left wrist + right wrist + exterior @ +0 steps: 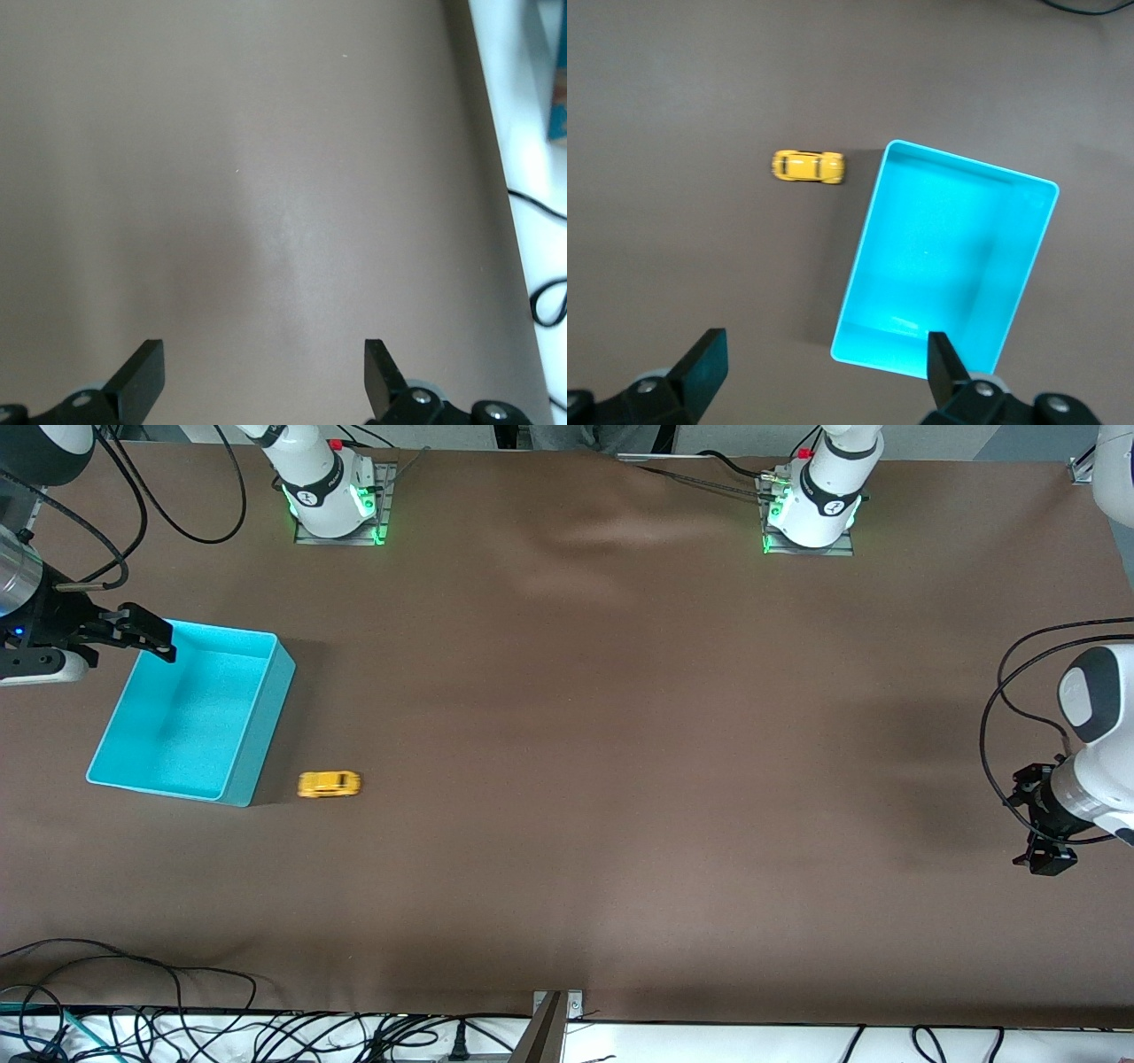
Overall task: Wind up and store yellow beetle car
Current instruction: 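Raise the left gripper away while the right gripper reaches the car, then lower the right gripper beside the box and grasp the yellow car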
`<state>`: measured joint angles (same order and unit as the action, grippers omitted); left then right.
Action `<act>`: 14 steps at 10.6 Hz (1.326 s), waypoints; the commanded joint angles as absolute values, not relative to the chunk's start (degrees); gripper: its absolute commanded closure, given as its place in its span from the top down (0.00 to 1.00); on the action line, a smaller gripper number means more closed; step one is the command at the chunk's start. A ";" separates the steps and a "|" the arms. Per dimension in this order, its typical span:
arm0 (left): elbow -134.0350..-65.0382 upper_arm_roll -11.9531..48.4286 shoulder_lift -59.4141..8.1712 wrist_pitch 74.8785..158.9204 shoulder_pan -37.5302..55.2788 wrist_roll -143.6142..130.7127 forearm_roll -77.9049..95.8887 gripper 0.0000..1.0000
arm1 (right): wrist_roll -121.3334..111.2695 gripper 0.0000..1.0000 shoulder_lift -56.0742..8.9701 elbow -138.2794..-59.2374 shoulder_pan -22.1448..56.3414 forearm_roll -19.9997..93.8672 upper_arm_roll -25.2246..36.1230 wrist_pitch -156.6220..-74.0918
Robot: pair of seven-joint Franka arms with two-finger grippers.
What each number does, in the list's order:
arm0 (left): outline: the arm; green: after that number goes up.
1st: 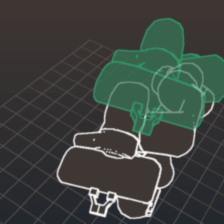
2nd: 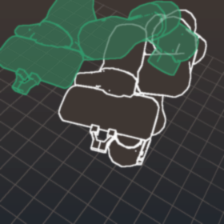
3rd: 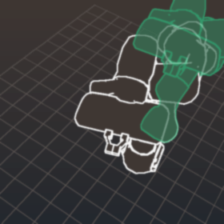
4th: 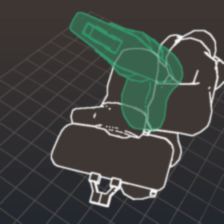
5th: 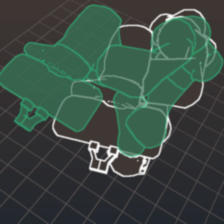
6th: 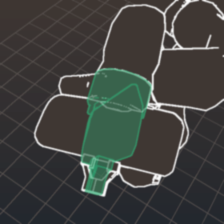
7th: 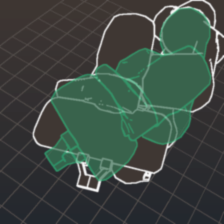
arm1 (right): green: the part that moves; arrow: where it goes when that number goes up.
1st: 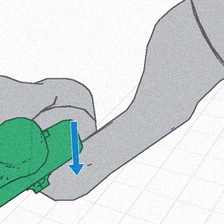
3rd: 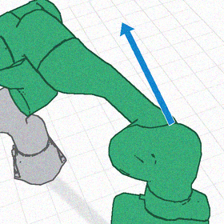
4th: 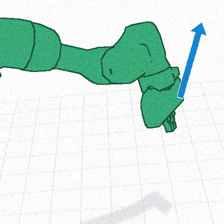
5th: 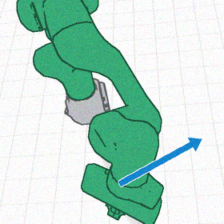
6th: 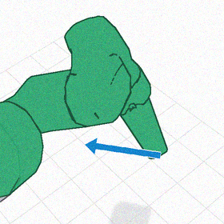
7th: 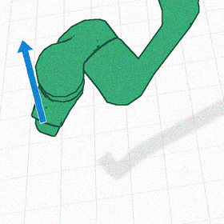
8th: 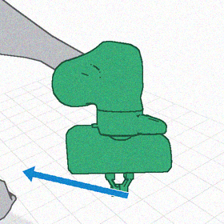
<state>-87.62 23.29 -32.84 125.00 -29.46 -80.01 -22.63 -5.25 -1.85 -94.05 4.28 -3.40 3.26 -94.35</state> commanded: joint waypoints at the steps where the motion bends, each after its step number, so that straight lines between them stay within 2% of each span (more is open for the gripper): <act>1: -86.40 23.20 -33.22 123.22 -29.18 -71.83 -21.09 0.98 | -5.89 1.00 -2.19 -93.78 4.74 -4.66 2.90 -95.71; 5: -82.28 23.29 -33.13 121.21 -29.27 -54.82 -20.83 1.00 | -5.63 1.00 -5.53 -92.20 5.89 -3.69 2.37 -95.89; 8: -74.30 23.64 -33.05 107.63 -29.18 -40.21 -13.57 1.00 | -5.97 1.00 -6.94 -91.67 5.54 -3.60 2.55 -95.80; 10: -69.27 26.70 -32.96 98.56 -29.27 -36.05 -12.13 1.00 | -6.94 1.00 -9.13 -90.27 5.97 -3.52 2.55 -94.93; 12: -69.17 29.00 -28.50 94.50 -29.44 -31.14 -11.87 1.00 | -10.69 1.00 -9.40 -93.06 4.41 -3.52 0.98 -95.88; 14: -69.08 31.19 -25.68 87.75 -29.36 -27.71 -11.95 1.00 | -18.69 1.00 -9.41 -99.02 0.98 -3.60 -0.08 -100.61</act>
